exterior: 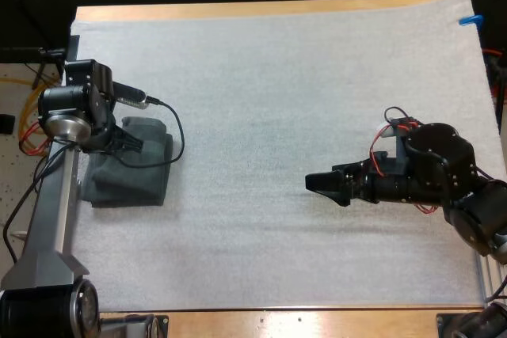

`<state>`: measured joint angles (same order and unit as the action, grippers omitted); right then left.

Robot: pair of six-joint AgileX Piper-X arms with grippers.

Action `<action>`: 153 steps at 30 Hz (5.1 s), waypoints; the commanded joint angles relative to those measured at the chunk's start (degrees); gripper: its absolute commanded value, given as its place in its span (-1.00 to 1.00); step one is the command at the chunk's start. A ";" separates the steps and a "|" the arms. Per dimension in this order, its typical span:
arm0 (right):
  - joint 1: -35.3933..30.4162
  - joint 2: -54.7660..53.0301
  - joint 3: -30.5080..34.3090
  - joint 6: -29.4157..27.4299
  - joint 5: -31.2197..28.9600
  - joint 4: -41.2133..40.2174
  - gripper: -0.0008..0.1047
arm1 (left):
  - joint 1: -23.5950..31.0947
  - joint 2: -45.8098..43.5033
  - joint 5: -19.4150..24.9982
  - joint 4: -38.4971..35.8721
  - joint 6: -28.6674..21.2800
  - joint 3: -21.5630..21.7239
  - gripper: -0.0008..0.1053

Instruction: Pick towel from pile fold and stack

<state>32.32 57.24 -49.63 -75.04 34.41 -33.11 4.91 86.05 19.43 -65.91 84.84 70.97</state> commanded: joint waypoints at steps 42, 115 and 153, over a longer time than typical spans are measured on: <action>0.03 -0.19 -0.18 -0.07 0.36 1.14 0.49 | -0.01 6.93 -20.98 19.81 7.13 -7.91 -0.26; -35.96 -42.21 7.25 -32.96 -20.46 -24.05 0.49 | -5.67 -76.50 -23.86 12.19 4.85 -26.96 -0.26; -36.12 -60.02 21.44 -36.57 -20.46 -16.82 0.49 | -5.50 -94.76 -24.28 11.18 6.64 -43.29 -0.26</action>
<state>-3.69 -0.43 -28.15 -110.98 13.75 -50.29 -0.56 -0.68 -4.98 -55.33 90.69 27.36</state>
